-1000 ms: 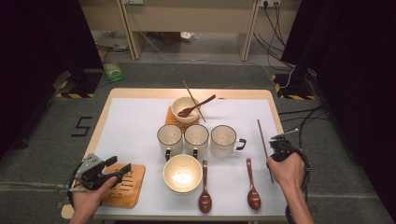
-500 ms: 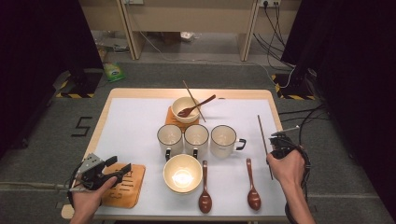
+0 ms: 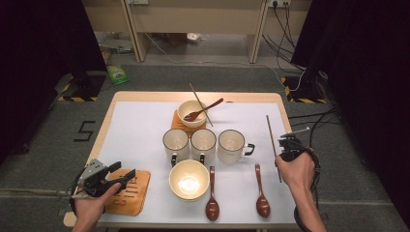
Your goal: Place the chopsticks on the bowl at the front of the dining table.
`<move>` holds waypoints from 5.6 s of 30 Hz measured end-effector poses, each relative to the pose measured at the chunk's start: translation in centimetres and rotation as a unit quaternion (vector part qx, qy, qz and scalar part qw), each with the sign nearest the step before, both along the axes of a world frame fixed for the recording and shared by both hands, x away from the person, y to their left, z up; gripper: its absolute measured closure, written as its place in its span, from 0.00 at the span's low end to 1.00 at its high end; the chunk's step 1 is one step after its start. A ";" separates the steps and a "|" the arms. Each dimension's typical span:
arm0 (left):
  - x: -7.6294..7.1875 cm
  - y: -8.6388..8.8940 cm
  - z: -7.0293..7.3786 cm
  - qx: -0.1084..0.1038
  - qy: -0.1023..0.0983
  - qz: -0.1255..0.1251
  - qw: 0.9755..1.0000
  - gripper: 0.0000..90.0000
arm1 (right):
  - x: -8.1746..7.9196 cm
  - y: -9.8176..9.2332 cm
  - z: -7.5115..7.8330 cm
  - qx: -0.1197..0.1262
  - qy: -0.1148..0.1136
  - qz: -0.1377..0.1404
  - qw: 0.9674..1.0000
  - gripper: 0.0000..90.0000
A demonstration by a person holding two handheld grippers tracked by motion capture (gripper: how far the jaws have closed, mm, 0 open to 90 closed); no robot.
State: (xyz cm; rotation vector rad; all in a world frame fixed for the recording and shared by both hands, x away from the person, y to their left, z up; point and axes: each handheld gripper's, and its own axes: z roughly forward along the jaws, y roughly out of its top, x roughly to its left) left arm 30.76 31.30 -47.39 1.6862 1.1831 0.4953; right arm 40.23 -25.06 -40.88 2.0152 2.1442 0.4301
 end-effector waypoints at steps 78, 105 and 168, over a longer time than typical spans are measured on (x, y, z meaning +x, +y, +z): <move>0.0 0.3 0.1 -0.002 -0.002 0.004 1.000 0.30 | 3.3 1.7 2.9 0.015 -0.093 -0.005 0.996 0.95; 0.0 0.3 0.1 -0.002 -0.001 0.003 1.000 0.30 | 4.6 3.0 3.8 0.015 -0.111 0.005 0.994 0.95; 0.1 0.4 0.1 -0.004 -0.001 0.005 1.000 0.30 | 6.8 4.6 5.3 0.015 -0.146 0.011 0.989 0.95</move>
